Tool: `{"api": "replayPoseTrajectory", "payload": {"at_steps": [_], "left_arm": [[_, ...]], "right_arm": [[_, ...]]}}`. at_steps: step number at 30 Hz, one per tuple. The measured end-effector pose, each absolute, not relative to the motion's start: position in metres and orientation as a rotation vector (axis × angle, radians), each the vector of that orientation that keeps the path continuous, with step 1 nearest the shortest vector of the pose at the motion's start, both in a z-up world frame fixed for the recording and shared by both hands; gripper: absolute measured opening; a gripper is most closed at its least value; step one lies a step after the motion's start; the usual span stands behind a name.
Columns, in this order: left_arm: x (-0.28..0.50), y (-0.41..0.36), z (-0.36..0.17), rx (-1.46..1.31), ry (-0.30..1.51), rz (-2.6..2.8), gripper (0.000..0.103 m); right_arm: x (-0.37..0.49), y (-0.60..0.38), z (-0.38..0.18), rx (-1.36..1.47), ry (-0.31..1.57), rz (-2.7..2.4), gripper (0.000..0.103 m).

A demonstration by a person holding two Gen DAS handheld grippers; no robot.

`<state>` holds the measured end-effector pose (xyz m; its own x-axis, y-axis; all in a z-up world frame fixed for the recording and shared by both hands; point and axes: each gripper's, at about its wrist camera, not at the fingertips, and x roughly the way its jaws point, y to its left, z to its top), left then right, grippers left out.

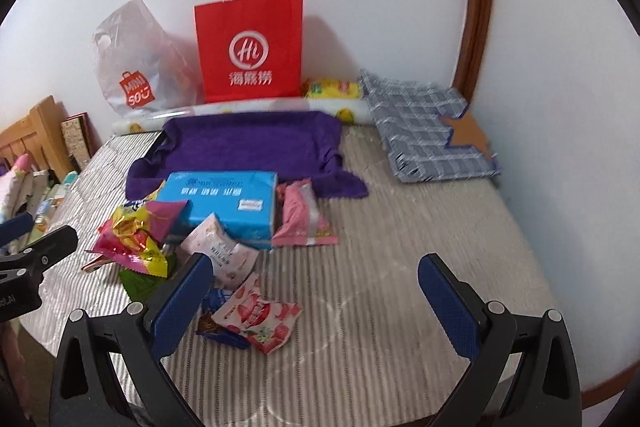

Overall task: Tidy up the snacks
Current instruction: 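Move left tool to yellow-pink chip bag while right tool reaches red-white candy packet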

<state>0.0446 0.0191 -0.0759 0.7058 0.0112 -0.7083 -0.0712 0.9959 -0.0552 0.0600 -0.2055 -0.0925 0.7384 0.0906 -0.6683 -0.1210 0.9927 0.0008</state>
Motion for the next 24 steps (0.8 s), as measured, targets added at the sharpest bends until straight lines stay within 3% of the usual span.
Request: {"api": "replayPoseTrajectory", "payload": {"at_steps": [16,24], "left_arm": [[0.075,0.061,-0.115,-0.218,0.889,0.034,0.096],[0.079,0.066,-0.126,-0.245,0.923,0.008,0.095]], "right_arm": [[0.092,-0.199,-0.147,0.032,0.863,0.214,0.102],[0.106,-0.186,-0.182,0.040,0.954,0.230,0.082]]}}
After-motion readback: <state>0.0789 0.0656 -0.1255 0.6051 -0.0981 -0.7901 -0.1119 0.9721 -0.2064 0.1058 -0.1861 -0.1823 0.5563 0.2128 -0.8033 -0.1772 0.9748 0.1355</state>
